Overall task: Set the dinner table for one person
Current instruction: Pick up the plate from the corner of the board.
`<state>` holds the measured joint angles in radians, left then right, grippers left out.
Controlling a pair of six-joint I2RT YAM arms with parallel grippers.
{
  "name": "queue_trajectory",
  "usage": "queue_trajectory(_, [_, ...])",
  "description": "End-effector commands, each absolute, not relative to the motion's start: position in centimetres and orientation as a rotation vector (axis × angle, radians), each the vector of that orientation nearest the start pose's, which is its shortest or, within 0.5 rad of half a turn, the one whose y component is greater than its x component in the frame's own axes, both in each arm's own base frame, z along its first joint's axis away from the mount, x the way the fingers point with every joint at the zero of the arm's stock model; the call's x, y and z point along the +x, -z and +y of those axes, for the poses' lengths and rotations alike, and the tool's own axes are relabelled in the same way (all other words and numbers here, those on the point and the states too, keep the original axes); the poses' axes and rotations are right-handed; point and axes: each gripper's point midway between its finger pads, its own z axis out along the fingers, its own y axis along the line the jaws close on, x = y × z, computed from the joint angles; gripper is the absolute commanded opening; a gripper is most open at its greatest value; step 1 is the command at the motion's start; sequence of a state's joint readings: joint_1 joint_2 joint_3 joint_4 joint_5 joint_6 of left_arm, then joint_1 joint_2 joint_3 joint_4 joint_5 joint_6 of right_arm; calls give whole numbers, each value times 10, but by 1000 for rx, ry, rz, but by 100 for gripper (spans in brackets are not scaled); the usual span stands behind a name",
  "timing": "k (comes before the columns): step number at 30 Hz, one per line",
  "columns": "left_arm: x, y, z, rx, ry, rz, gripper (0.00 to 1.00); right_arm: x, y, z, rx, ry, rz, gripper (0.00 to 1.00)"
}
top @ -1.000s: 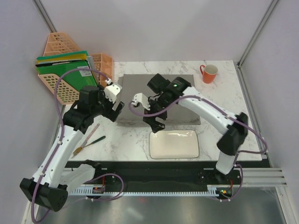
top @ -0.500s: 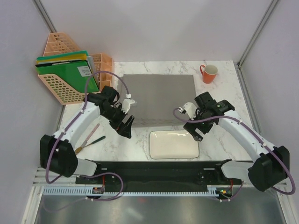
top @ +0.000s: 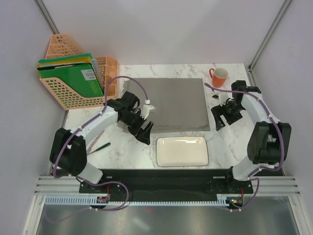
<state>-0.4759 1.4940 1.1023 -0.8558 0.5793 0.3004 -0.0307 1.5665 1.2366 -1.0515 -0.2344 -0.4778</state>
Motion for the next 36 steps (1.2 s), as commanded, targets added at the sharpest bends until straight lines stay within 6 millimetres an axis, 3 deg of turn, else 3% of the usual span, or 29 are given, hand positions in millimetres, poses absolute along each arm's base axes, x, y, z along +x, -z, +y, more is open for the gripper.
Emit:
queue_trajectory(1, [187,-112,-220,1187,1097,2527,100,257,-108,21,-827,-541,2842,88])
queue_trajectory(5, [173,-106,-222,1213,1213,2537,100,234,-89,12,-919,-583,2918,76])
queue_trajectory(10, [165,-106,-234,1239,1284,2543,100,218,-86,21,-977,-652,2884,74])
queue_trajectory(14, [145,-99,-248,1327,1391,2549,100,208,-85,29,-1016,-718,2873,71])
queue_trajectory(19, [136,-105,-261,1376,1562,2496,100,192,-81,52,-1115,-877,2836,72])
queue_trajectory(22, [134,-102,-263,1409,1519,2502,100,192,-77,69,-1170,-929,2800,72])
queue_trajectory(27, [146,-83,-260,1482,1226,2516,100,201,-72,91,-1182,-989,2782,69])
queue_trajectory(36, [173,-69,-274,1479,1126,2507,100,214,-55,114,-1171,-1033,2794,63])
